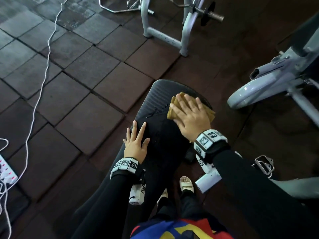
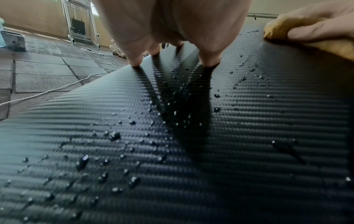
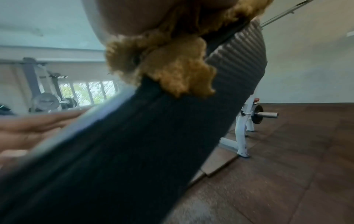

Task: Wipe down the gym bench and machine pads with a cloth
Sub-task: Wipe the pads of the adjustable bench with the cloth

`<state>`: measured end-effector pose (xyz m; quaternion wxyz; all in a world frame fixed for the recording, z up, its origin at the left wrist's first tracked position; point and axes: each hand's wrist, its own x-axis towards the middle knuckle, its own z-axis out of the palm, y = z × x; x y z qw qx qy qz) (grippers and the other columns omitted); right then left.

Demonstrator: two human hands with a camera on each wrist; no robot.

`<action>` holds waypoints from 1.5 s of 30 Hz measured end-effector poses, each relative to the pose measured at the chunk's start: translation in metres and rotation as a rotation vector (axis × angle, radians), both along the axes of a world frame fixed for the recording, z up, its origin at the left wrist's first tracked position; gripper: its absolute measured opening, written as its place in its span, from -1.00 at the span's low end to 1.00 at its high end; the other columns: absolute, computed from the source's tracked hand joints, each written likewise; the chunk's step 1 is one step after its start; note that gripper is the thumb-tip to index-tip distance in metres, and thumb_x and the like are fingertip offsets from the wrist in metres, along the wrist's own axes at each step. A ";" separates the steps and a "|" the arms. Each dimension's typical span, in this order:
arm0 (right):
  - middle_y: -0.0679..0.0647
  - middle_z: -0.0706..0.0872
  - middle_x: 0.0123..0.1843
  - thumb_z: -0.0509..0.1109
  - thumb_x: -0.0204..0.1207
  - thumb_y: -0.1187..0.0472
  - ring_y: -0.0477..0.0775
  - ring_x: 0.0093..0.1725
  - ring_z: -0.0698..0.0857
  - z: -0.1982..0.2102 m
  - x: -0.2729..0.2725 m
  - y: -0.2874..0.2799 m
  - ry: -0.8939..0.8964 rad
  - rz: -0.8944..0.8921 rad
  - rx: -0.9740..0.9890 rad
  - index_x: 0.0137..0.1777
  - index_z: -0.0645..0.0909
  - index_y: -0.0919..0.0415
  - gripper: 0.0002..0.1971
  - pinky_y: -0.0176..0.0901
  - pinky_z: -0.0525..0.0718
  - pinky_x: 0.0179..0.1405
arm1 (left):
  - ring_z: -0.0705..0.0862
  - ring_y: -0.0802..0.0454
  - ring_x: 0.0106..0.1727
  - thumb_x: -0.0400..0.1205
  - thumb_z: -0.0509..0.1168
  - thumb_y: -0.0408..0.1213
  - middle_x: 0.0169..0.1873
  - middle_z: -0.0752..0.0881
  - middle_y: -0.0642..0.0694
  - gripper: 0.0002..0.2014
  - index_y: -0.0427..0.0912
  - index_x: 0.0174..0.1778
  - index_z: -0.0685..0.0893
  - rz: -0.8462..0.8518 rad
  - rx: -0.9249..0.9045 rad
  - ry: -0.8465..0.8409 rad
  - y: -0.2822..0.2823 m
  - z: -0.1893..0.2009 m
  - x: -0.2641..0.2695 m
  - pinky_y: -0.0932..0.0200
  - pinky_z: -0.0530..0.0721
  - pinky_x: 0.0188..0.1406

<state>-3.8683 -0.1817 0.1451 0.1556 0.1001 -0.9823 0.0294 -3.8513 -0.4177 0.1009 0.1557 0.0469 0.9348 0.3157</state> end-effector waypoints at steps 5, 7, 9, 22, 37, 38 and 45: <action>0.04 0.21 0.66 0.24 0.59 -0.06 0.11 0.66 0.11 -0.034 0.055 -0.010 -0.011 -0.010 -0.117 0.55 0.38 -0.02 -0.48 0.23 0.00 0.62 | -0.28 -0.08 0.67 0.72 0.17 -0.14 0.56 -0.28 0.30 -0.35 0.32 0.57 -0.10 -0.024 0.015 0.012 -0.005 -0.001 0.003 -0.32 -0.14 0.57; 0.07 0.03 0.69 0.23 0.57 -0.05 0.15 0.67 -0.06 -0.048 0.076 -0.014 -0.053 -0.094 -0.283 0.60 0.25 0.06 -0.39 0.24 -0.04 0.60 | -0.29 -0.07 0.66 0.72 0.16 -0.13 0.57 -0.29 0.29 -0.35 0.33 0.56 -0.12 -0.034 0.014 0.021 -0.006 -0.003 0.003 -0.31 -0.16 0.57; 0.04 -0.18 0.69 0.21 0.57 -0.04 0.17 0.66 -0.22 -0.059 0.092 -0.021 -0.092 -0.157 -0.496 0.64 0.08 0.15 -0.31 0.13 0.02 0.56 | -0.30 -0.08 0.66 0.72 0.15 -0.13 0.57 -0.29 0.28 -0.35 0.32 0.55 -0.13 -0.036 0.019 0.022 -0.006 -0.005 0.002 -0.32 -0.17 0.57; 0.21 0.18 0.65 0.11 0.67 0.02 0.11 0.62 0.24 -0.053 0.088 -0.053 -0.006 -0.566 -1.197 0.65 -0.11 0.24 -0.33 0.10 0.25 0.59 | -0.34 -0.09 0.65 0.73 0.11 -0.11 0.57 -0.33 0.26 -0.36 0.31 0.54 -0.18 -0.042 0.031 0.038 -0.007 -0.021 0.002 -0.30 -0.27 0.54; 0.19 0.15 0.66 0.17 0.67 0.06 0.04 0.63 0.20 -0.039 0.051 -0.027 0.043 -0.628 -1.192 0.66 -0.09 0.26 -0.31 -0.16 0.18 0.59 | -0.35 -0.07 0.65 0.74 0.11 -0.12 0.56 -0.34 0.26 -0.36 0.29 0.55 -0.20 -0.041 0.004 0.033 -0.007 -0.023 0.002 -0.31 -0.25 0.55; 0.20 0.13 0.67 0.17 0.67 0.07 0.06 0.63 0.20 -0.044 0.060 -0.035 0.014 -0.633 -1.184 0.66 -0.12 0.26 -0.30 -0.12 0.19 0.60 | -0.35 -0.07 0.65 0.74 0.11 -0.12 0.56 -0.33 0.26 -0.36 0.28 0.55 -0.20 -0.040 0.003 0.034 -0.007 -0.023 0.002 -0.31 -0.25 0.55; 0.20 0.06 0.68 0.13 0.66 0.01 0.11 0.64 0.16 -0.024 0.042 -0.015 -0.071 -0.650 -1.168 0.66 -0.18 0.23 -0.28 -0.04 0.19 0.61 | -0.42 0.07 0.59 0.74 0.10 -0.10 0.57 -0.34 0.26 -0.36 0.32 0.55 -0.20 -0.036 0.012 0.042 -0.007 -0.025 0.002 -0.27 -0.27 0.56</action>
